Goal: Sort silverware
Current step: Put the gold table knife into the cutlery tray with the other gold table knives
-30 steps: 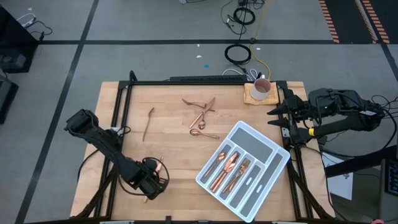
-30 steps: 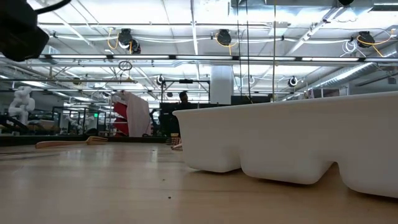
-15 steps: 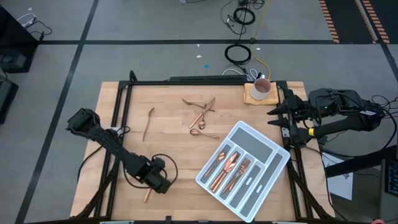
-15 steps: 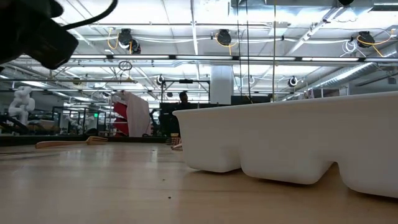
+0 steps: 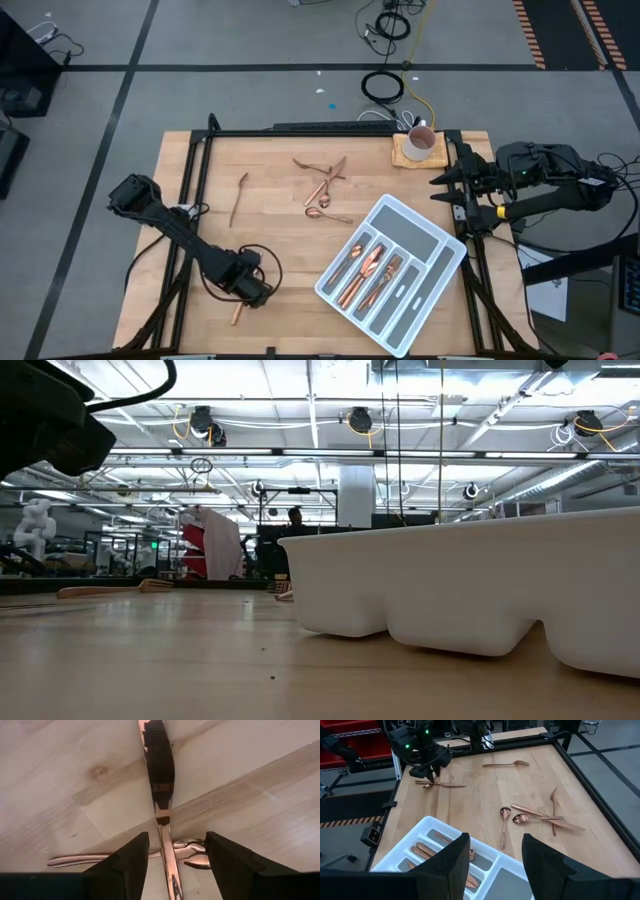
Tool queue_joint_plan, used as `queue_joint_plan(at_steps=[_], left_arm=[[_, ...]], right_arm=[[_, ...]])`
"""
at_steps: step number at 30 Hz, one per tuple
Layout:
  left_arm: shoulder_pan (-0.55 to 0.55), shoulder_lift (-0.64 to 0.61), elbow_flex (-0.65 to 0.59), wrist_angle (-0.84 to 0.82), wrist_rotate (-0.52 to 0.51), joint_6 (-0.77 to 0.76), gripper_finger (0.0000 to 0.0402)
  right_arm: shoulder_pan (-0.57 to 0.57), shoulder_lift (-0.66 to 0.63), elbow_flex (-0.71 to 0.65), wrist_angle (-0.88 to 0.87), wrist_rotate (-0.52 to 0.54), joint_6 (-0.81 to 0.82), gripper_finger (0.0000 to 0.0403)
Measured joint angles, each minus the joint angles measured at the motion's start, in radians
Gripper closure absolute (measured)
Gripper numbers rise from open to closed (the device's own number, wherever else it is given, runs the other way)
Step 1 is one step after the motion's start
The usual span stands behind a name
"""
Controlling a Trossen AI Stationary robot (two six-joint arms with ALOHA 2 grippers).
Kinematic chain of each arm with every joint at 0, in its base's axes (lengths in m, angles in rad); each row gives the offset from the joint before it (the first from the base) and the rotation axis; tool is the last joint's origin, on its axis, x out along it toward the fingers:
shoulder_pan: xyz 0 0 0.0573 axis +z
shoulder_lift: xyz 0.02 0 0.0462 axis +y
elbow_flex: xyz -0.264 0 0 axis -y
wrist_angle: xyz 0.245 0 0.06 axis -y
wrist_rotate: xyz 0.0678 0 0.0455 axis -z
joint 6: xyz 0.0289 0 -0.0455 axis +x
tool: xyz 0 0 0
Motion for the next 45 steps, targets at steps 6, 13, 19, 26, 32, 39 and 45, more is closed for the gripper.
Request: queue_joint_plan(at_steps=[6,13,19,26,32,39,45], left_arm=[[0.0,0.025,0.0,0.003,0.006,0.005,0.0198],[0.0,0.051,0.0,-0.003,0.006,0.003,0.0198],[-0.001,0.069,0.0,-0.004,0.023,0.005,0.0198],[-0.016,0.107,0.0,0.027,0.045,0.003,0.0198],[-0.014,0.153,0.006,0.053,0.098,0.053,0.0203],[0.006,0.193,0.006,0.075,0.128,0.057,0.0286],[0.009,0.195,0.006,0.08,0.121,0.077,0.0379]], right_arm=[[0.0,0.0,0.0,0.0,0.0,-0.005,0.0236],[0.0,0.0,0.0,0.0,0.0,-0.009,0.0236],[0.0,0.0,0.0,0.0,0.0,-0.011,0.0236],[0.0,0.0,0.0,-0.001,0.0,-0.013,0.0236],[0.0,0.0,0.0,-0.001,0.0,-0.016,0.0236],[0.0,0.0,0.0,-0.001,0.001,-0.019,0.0236],[0.0,0.0,0.0,-0.002,0.001,-0.019,0.0236]])
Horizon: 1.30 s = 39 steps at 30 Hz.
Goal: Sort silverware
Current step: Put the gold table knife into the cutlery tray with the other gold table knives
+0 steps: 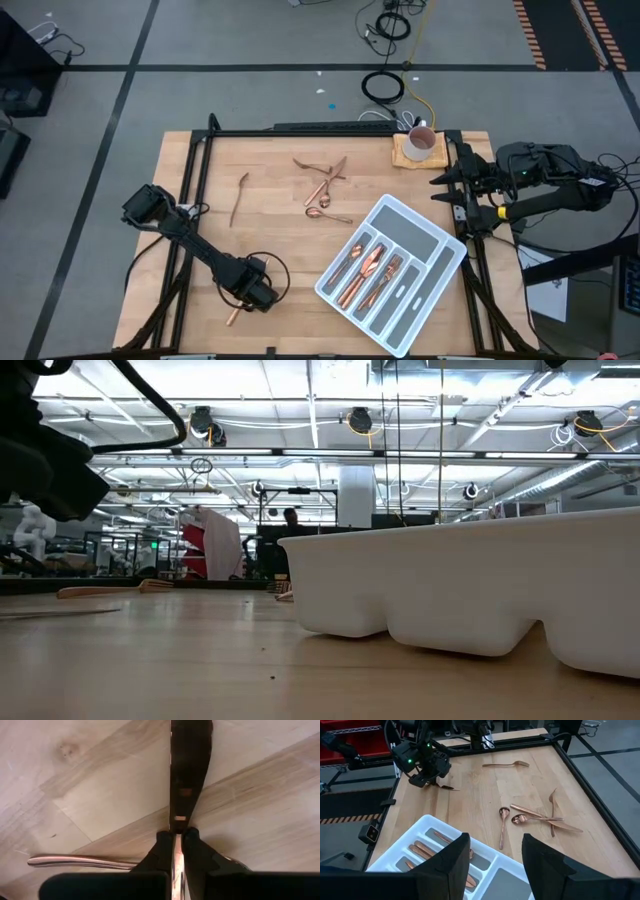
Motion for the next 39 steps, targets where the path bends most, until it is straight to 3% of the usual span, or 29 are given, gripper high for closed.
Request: queue_joint_plan(at_steps=[23,33,39], left_arm=[[0.004,-0.06,0.035,-0.064,-0.022,-0.033,0.0379],[0.047,-0.145,0.037,-0.07,-0.037,-0.056,0.0379],[0.094,-0.153,0.121,-0.095,-0.079,-0.012,0.0379]], right_arm=[[0.0,0.0,0.0,0.0,0.0,-0.018,0.0236],[0.0,0.0,0.0,0.0,0.0,-0.027,0.0236],[0.0,0.0,0.0,0.0,0.0,-0.033,0.0236]])
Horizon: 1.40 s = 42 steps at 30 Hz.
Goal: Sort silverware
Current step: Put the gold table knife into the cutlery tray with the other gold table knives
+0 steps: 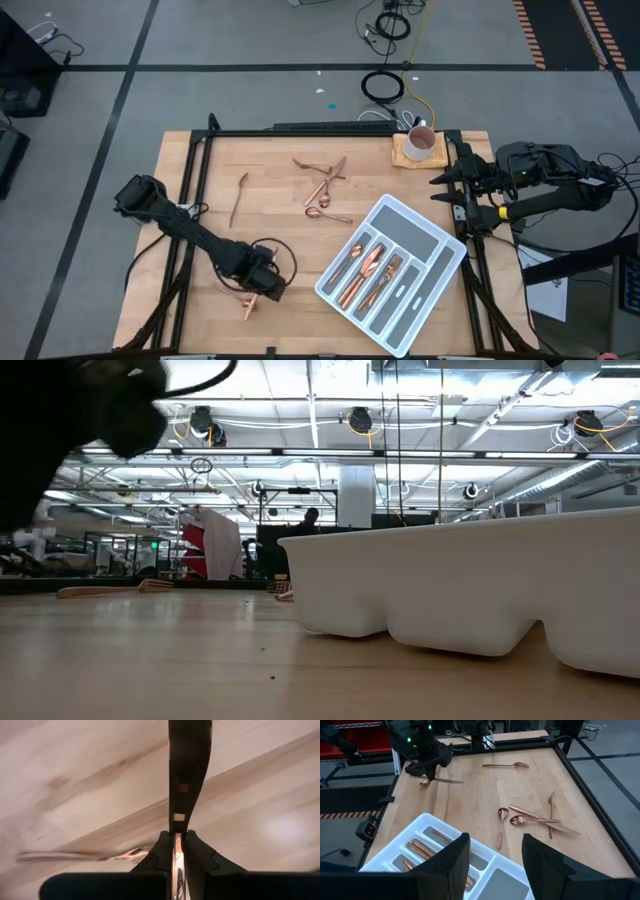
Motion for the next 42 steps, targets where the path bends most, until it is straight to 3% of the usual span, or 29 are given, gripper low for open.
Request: queue_joint_plan(at_steps=[10,18,30,42], left_arm=[[0.118,0.0,0.177,-0.019,-0.124,0.169,0.0379],[0.218,0.0,0.228,0.025,-0.18,0.283,0.0379],[0.329,0.034,0.233,0.302,-0.19,0.4,0.0379],[0.363,0.222,0.476,0.299,-0.164,0.534,0.0379]], right_arm=[[0.0,0.0,0.0,0.001,0.0,-0.011,0.0236],[0.0,0.0,0.0,0.001,0.0,0.005,0.0236],[0.0,0.0,0.0,0.002,0.0,0.015,0.0236],[0.0,0.0,0.0,0.002,0.0,0.015,0.0236]])
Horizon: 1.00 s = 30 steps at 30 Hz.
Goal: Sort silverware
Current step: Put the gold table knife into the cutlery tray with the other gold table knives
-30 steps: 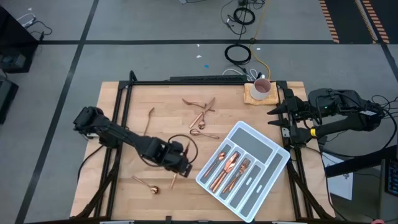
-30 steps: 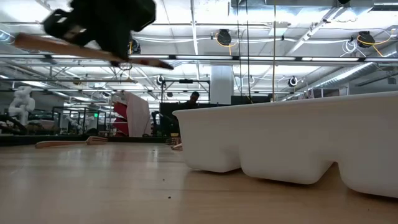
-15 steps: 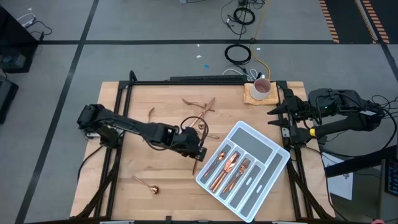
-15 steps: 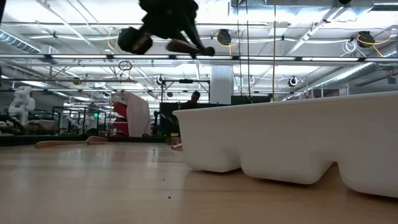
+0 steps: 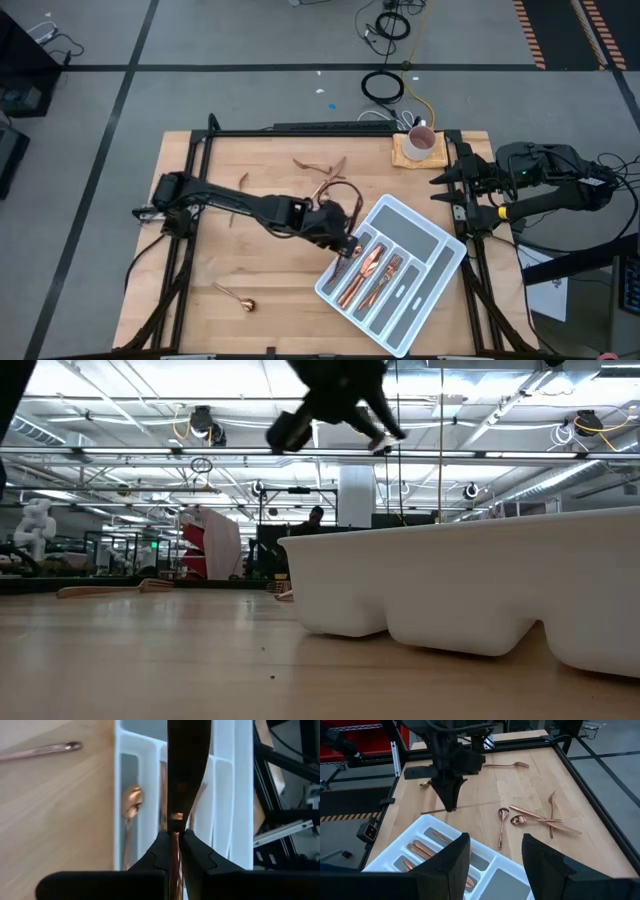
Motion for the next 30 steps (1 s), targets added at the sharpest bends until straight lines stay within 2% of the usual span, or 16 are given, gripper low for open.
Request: queue_joint_plan(at_steps=[9,15,30], left_arm=[[-0.003,0.163,0.192,-0.031,0.071,0.056,0.0379],[-0.018,0.24,0.26,-0.035,0.08,0.057,0.0379],[-0.077,0.329,0.266,-0.035,0.08,0.026,0.0379]], right_arm=[[0.0,0.0,0.0,0.0,0.0,0.0,0.0236],[0.0,0.0,0.0,0.0,0.0,0.0,0.0236],[0.0,0.0,0.0,0.0,0.0,0.0,0.0236]])
